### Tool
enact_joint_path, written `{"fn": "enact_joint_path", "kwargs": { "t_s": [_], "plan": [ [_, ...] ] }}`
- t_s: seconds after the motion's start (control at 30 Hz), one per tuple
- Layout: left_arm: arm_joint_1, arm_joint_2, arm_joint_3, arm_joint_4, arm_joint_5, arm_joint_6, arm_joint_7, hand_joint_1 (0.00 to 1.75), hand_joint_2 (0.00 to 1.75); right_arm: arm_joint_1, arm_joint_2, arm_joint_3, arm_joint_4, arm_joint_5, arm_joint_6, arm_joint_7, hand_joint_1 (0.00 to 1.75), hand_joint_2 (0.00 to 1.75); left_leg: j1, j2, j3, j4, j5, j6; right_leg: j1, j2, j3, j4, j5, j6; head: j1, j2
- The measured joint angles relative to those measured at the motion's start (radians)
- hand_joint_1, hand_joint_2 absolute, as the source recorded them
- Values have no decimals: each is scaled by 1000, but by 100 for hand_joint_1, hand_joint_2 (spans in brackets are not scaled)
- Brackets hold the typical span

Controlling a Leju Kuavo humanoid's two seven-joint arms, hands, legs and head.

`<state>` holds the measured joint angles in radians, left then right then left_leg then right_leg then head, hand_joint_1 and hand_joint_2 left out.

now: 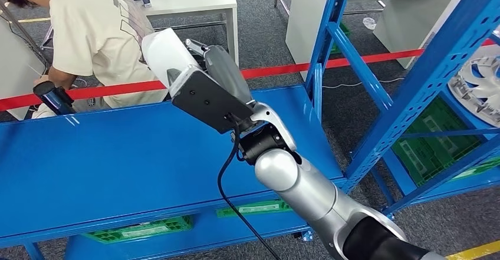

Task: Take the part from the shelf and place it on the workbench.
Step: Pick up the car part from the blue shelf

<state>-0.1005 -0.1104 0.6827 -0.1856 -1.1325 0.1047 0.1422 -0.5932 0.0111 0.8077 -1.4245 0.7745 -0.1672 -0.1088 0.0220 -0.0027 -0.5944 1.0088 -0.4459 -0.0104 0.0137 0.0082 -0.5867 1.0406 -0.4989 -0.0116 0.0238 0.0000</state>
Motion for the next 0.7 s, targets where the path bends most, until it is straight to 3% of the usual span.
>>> {"fn": "enact_joint_path", "kwargs": {
  "t_s": [0.03,0.1,0.17,0.2,0.23,0.3,0.33,0.37,0.47,0.5,0.57,0.63,0.67,0.7],
  "plan": [
    [-2,-2,1,0,0,-1,1,0,175,3,-3,-1,-7,3,-2,-3,175,175,4,2,1,-8,6,4,-1,0,-13,32,-25,5,3,0],
    [-4,-3,2,0,0,-1,2,0,175,9,-9,-1,-14,8,-4,-9,175,175,8,6,-3,-11,12,6,-12,-1,-62,151,-96,19,9,0],
    [-4,-4,5,0,2,-2,3,0,175,19,-14,-1,-15,11,-5,-16,175,175,12,8,-12,-6,15,1,-25,-2,-101,250,-132,33,10,0],
    [-4,-4,6,0,3,-2,3,0,175,22,-15,-1,-15,11,-5,-20,175,175,16,9,-18,-3,17,-3,-32,-3,-96,249,-121,39,10,0],
    [-4,-5,7,0,3,-2,4,0,175,23,-15,-1,-16,12,-5,-23,175,175,21,9,-23,1,20,-9,-39,-4,-70,206,-94,47,10,0],
    [-5,-4,8,-1,4,-2,4,0,175,22,-16,-1,-17,13,-5,-27,175,175,30,8,-34,9,24,-25,-49,-5,9,72,-45,62,11,0],
    [-5,-3,9,-1,4,-3,4,0,175,21,-16,-1,-18,14,-4,-27,175,175,32,6,-38,12,27,-35,-50,-1,33,29,-29,62,12,0],
    [-5,-2,10,-1,4,-4,5,0,175,20,-16,-1,-19,14,-4,-28,175,175,32,4,-40,14,31,-45,-48,2,41,8,-27,57,13,0],
    [-4,-1,12,-1,3,-6,9,0,175,17,-15,-1,-19,15,-3,-29,175,175,33,0,-48,8,44,-73,-43,7,18,12,-18,21,14,0],
    [-3,-1,12,0,3,-7,11,0,175,16,-14,-1,-19,15,-2,-29,175,175,35,0,-55,15,33,-77,-42,5,10,13,-10,9,12,0],
    [-3,-1,13,0,3,-7,12,0,175,15,-14,-1,-19,14,-2,-29,175,175,33,2,-84,90,-41,-75,-39,3,-8,10,9,-11,8,0],
    [-5,0,13,0,3,-7,11,0,175,14,-13,-1,-19,13,-1,-29,175,175,22,2,-118,224,-132,-67,-30,1,-28,10,26,-22,6,0],
    [-5,1,14,0,3,-7,11,0,175,15,-14,-1,-19,12,-1,-29,175,175,16,2,-125,275,-154,-62,-24,1,-40,11,35,-25,6,0],
    [-5,1,14,0,3,-7,11,0,175,15,-14,-1,-19,12,0,-30,175,175,10,2,-117,295,-156,-55,-17,0,-51,11,43,-28,6,0]
  ]
}}
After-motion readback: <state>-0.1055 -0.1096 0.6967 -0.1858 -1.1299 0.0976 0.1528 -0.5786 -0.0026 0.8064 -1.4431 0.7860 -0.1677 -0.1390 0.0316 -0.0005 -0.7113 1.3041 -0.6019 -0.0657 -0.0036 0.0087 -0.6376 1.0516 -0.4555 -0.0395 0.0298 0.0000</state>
